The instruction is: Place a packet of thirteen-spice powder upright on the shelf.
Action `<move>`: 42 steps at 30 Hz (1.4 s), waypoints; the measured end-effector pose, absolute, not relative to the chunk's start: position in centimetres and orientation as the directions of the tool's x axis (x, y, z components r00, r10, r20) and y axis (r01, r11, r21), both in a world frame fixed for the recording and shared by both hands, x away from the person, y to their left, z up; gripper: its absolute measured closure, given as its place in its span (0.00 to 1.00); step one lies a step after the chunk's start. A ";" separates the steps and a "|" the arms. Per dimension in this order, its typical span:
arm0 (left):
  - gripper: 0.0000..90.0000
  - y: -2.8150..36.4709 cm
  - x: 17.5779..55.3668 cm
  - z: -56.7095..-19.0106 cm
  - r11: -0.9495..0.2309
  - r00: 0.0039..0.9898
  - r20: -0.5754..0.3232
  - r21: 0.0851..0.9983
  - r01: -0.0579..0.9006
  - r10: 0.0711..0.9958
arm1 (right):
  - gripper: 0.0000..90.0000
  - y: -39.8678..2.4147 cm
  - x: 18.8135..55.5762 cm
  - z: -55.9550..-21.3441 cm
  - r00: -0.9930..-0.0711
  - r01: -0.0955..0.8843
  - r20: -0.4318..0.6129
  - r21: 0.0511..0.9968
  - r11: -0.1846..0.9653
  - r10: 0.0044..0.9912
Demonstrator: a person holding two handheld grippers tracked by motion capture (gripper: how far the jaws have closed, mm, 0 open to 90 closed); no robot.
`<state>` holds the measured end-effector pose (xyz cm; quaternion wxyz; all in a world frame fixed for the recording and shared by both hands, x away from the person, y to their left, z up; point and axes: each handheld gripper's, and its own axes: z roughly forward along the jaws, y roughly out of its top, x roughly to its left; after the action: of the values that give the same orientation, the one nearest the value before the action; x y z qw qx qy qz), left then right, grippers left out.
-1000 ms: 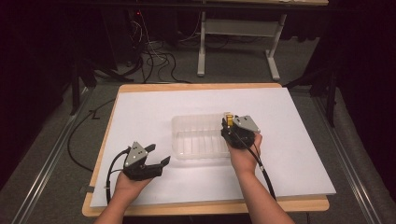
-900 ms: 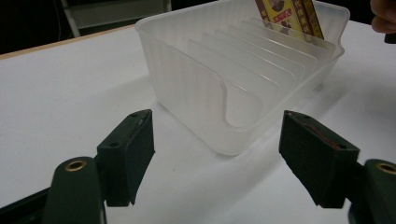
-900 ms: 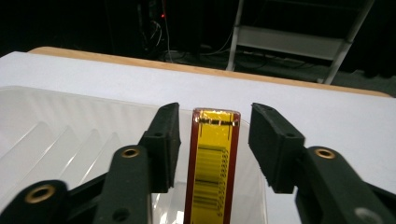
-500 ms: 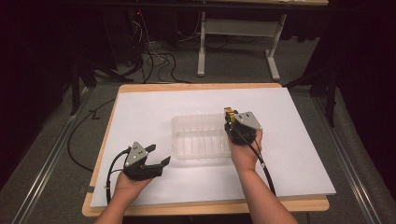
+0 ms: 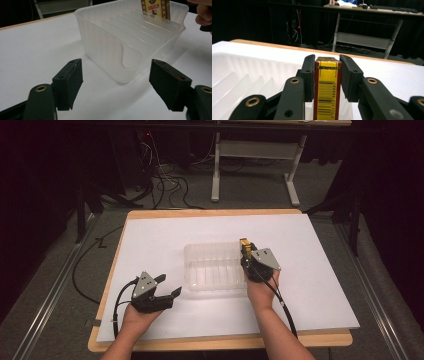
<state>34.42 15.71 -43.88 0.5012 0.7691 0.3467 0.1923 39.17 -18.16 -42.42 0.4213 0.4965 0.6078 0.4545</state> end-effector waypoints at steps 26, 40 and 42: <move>0.30 15.5 34.5 -43.9 -0.258 0.687 -0.054 0.903 0.343 0.725 | 0.26 -20.0 34.9 -41.3 -0.376 0.334 0.013 0.934 0.123 0.926; 0.28 15.9 34.7 -44.0 -0.234 0.685 -0.081 0.906 0.354 0.724 | 0.17 -25.3 32.8 -40.9 -0.401 0.360 -0.028 0.914 0.186 0.915; 0.28 15.8 34.9 -44.1 -0.236 0.684 -0.081 0.904 0.357 0.725 | 0.17 -26.4 32.7 -41.2 -0.390 0.377 -0.024 0.908 0.183 0.920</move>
<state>34.90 15.80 -44.09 0.5070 0.7648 0.3536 0.1816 32.70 -26.44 -41.19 0.3059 0.4598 0.7057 0.4439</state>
